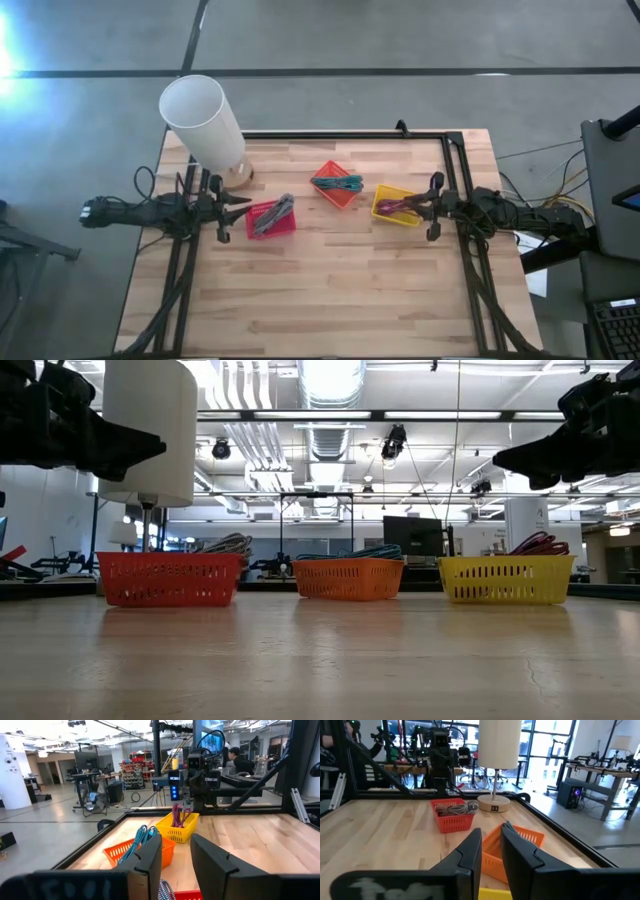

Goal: Pick & Place USB Port
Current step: Return to Home Position

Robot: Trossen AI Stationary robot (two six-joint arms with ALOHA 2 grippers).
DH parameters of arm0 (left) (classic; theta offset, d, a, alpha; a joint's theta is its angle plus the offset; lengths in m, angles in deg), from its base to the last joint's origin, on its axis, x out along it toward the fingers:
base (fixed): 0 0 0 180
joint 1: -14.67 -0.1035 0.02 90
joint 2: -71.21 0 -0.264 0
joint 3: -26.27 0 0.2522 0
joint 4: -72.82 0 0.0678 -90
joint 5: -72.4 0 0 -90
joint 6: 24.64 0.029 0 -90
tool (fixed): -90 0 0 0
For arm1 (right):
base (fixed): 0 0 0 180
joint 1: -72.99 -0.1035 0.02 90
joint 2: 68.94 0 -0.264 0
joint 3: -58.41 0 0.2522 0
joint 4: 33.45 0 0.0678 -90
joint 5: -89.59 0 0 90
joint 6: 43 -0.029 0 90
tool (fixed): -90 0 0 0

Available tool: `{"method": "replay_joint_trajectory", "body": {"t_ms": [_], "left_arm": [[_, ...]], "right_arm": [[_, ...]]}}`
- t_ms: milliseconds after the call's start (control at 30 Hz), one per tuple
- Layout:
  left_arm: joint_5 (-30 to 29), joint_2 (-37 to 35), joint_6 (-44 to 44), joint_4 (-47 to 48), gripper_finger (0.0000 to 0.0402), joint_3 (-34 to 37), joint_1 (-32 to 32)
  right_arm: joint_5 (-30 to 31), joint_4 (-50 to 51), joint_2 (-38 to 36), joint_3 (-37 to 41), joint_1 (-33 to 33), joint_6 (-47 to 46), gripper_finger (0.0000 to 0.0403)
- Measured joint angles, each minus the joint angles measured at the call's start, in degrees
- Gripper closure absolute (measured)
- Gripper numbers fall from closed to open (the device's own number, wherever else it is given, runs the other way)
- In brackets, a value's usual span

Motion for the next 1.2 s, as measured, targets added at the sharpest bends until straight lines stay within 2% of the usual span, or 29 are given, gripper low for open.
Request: {"method": "replay_joint_trajectory", "body": {"t_ms": [433, 900, 1200], "left_arm": [[-0.1, 0.0, -0.2, 0.5, 0.0293, 0.0, 0.0], [-0.2, 0.0, -0.2, 0.6, 0.0293, 0.0, 0.0], [-0.2, 0.0, -0.2, 0.6, 0.0293, 0.0, 0.0]], "right_arm": [[0.0, 0.0, 0.1, 0.0, 0.0, 0.0, 0.0321], [0.0, 0.0, 0.1, 0.0, 0.0, 0.0, 0.0339], [0.0, 0.0, 0.1, 0.0, 0.0, 0.0, 0.0325]]}}
